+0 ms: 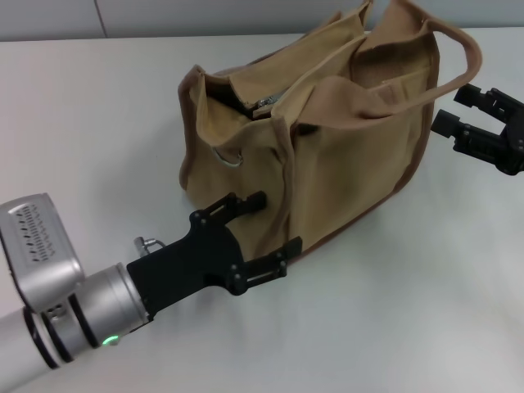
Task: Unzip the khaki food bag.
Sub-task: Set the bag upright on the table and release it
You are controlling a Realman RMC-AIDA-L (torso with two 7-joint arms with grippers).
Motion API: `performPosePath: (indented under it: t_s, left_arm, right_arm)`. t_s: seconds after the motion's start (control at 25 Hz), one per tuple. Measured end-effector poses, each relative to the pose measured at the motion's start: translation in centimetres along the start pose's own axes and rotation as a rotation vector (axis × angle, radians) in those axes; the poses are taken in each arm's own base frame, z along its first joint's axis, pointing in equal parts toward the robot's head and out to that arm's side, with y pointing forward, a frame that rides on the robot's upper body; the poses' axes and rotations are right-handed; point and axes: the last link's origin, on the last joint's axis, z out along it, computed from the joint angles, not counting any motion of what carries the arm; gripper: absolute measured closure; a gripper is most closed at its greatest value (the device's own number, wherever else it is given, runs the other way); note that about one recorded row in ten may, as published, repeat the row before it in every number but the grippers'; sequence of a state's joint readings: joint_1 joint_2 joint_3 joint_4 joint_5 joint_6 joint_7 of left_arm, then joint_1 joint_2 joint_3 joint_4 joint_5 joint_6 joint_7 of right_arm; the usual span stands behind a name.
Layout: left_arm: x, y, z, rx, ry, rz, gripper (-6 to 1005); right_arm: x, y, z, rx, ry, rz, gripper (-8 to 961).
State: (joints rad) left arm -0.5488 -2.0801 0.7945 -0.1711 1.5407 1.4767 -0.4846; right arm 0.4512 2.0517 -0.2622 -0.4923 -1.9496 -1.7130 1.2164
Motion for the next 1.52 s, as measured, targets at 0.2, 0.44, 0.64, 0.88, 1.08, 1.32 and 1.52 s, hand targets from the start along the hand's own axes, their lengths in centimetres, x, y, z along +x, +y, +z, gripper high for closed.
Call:
performPosePath:
  t_s: [0.2, 0.44, 0.64, 0.88, 1.08, 1.32, 1.52]
  left_arm:
    - [-0.3, 0.0, 0.9, 0.058, -0.009, 0.045, 154]
    - [-0.5, -1.0, 0.7, 0.152, -0.011, 0.069, 154]
    - [-0.6, -1.9, 0.6, 0.187, -0.031, 0.084, 154]
    - [-0.2, -3.0, 0.8, 0.224, -0.029, 0.100, 155]
    - [0.1, -3.8, 0.4, 0.261, -0.019, 0.113, 153]
    - [0.2, -4.3, -0.5, 0.285, -0.013, 0.135, 197]
    - [0.2, -4.1, -0.6, 0.264, -0.014, 0.147, 233]
  right_arm:
    - [0.0, 0.0, 0.0, 0.001, 0.000, 0.001, 104]
    - [0.2, 0.0, -0.3, 0.008, 0.002, 0.006, 104]
    - [0.3, 0.0, -0.4, 0.011, 0.002, 0.007, 105]
    - [0.3, 0.0, -0.4, 0.012, 0.001, 0.008, 105]
    - [0.3, 0.0, -0.5, 0.014, 0.001, 0.008, 106]
    - [0.3, 0.0, -0.6, 0.023, -0.007, 0.010, 106]
    - [0.3, 0.0, -0.7, 0.025, -0.007, 0.008, 107]
